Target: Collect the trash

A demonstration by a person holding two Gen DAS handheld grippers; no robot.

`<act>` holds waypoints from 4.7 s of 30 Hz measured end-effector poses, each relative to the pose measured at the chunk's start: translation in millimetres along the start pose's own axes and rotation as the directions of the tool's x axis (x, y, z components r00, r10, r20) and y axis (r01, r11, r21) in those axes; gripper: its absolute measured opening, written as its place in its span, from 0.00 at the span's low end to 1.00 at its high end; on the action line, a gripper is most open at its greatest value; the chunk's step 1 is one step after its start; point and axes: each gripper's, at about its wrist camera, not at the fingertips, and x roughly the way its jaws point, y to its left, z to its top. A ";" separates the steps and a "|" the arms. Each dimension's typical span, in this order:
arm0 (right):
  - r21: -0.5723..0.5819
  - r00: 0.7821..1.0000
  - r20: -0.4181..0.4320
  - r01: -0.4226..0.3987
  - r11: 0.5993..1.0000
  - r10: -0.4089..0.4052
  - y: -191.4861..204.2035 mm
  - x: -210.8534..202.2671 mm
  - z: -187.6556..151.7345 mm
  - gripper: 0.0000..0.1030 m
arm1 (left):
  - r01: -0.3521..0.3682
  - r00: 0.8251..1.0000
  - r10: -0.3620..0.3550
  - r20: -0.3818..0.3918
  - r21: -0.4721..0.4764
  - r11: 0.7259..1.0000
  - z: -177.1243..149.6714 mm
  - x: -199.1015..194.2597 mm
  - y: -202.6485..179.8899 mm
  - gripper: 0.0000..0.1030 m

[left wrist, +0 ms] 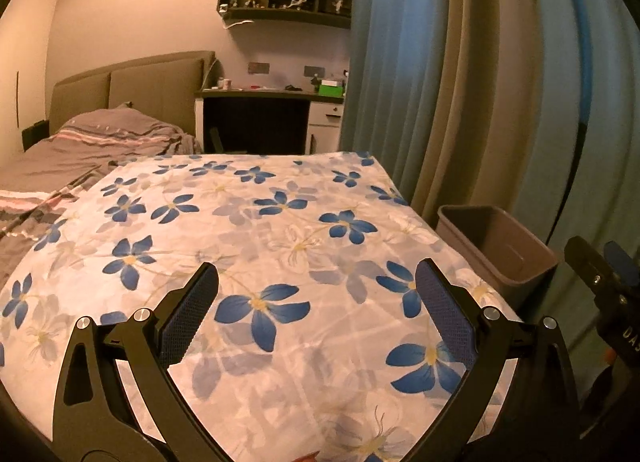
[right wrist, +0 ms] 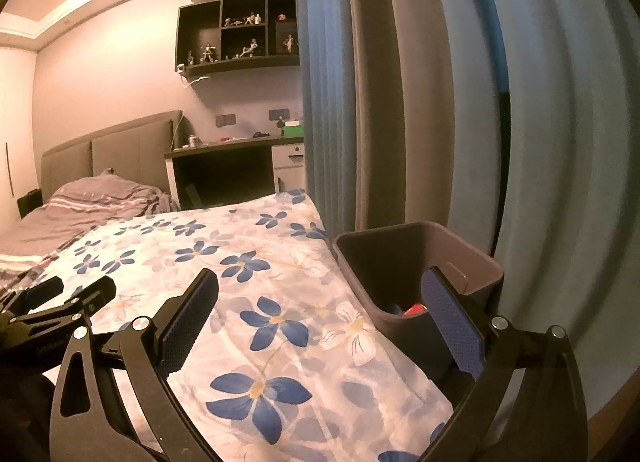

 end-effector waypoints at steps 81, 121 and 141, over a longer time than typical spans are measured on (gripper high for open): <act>-0.022 1.000 0.013 -0.011 1.000 0.011 11.8 -16.4 -5.7 0.95 | 0.030 0.999 -0.031 0.020 0.021 0.999 -1.9 -23.9 -12.5 0.94; -0.021 1.000 0.011 -0.012 1.000 0.013 9.4 -15.9 -4.5 0.95 | 0.031 0.999 -0.031 0.017 0.023 0.999 -2.4 -22.7 -14.3 0.94; -0.021 1.000 0.010 -0.012 1.000 0.012 8.7 -15.9 -4.0 0.95 | 0.031 0.999 -0.031 0.019 0.023 0.999 -2.7 -23.9 -16.4 0.94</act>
